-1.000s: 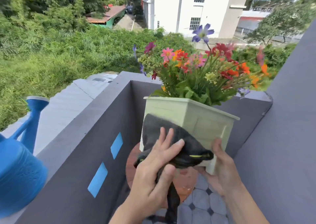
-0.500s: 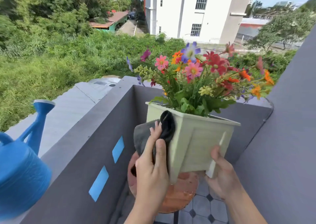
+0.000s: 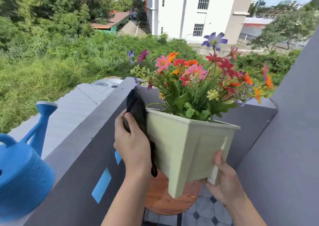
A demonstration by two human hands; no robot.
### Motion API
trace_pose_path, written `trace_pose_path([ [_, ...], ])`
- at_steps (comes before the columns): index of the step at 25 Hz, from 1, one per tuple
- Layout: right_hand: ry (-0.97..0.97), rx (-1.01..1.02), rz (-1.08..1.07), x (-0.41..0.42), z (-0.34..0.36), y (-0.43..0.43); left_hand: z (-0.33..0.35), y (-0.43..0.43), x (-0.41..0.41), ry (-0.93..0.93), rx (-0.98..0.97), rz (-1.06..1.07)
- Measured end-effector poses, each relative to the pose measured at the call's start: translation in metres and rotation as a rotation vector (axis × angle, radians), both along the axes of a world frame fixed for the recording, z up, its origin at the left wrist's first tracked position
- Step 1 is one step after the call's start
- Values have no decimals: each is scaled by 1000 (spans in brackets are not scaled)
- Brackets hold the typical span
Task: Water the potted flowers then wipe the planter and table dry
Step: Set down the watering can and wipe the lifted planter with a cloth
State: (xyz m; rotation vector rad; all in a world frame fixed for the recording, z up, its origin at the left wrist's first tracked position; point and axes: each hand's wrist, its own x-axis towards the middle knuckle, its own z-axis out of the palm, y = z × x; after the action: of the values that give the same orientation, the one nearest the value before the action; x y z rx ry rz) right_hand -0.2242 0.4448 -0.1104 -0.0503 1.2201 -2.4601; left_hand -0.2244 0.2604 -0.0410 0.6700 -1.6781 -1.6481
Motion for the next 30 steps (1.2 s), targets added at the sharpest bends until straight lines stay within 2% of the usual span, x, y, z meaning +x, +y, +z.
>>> trace_pose_path([
  [2, -16, 17, 12, 2, -3, 0, 3, 7, 10, 42, -35, -37],
  [6, -2, 16, 9, 2, 0, 1, 9, 32, 40, 241, -241, -270],
  [8, 13, -16, -15, 6, 3, 3, 13, 30, 40, 268, -312, -371],
  [14, 17, 1, -38, 8, 4, 9, 3, 12, 15, 196, -215, -324],
  [19, 35, 68, -90, -8, 9, 6, -15, 31, 33, 310, -329, -518],
  [21, 68, 46, -90, -9, 14, 5, -16, 22, 18, 261, -321, -471],
  [24, 101, 14, -64, -8, 19, 7, -15, 7, -3, 93, -278, -354],
  [27, 97, 31, -47, -12, 20, 10, -17, -5, -14, -91, -218, -343],
  [30, 70, 69, -44, -21, 22, 18, -19, -17, -15, -129, 108, -554],
])
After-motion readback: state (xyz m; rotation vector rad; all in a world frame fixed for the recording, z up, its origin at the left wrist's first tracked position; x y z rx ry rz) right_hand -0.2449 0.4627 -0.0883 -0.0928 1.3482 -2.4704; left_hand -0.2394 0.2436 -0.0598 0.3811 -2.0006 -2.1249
